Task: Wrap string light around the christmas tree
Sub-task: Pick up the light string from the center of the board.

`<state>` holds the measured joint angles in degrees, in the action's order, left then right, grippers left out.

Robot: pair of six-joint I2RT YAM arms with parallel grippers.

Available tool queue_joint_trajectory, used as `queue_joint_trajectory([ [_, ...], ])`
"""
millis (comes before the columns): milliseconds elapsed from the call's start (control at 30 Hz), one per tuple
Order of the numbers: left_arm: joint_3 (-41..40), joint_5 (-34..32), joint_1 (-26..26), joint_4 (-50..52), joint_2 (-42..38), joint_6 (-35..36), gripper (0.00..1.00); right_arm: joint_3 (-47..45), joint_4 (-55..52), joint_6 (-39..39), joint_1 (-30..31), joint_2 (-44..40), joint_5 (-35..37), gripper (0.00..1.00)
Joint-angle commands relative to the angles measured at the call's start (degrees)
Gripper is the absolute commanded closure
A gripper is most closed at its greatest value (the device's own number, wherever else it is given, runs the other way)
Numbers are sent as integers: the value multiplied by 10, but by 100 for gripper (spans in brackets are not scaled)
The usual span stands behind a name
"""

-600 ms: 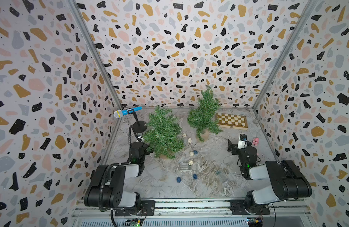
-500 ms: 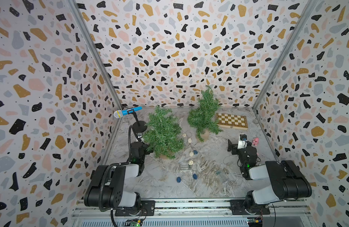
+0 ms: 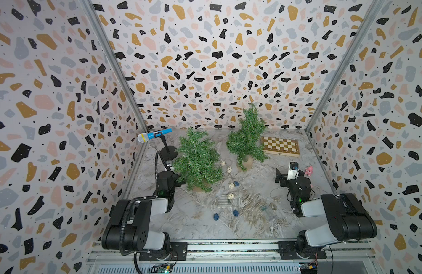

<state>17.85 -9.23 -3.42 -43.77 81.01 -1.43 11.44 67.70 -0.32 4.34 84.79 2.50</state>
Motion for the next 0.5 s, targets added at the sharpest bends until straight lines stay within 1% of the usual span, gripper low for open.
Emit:
queue_joint_trajectory([
  [0, 12, 9, 3, -26, 3, 4, 1, 14, 5, -3, 0, -2, -2, 1],
  [100, 15, 11, 3, -10, -4, 4, 1, 14, 6, -3, -1, -2, -2, 1],
  [467, 15, 11, 7, -13, -2, 1, 1, 14, 5, 0, -8, -2, -14, 1],
])
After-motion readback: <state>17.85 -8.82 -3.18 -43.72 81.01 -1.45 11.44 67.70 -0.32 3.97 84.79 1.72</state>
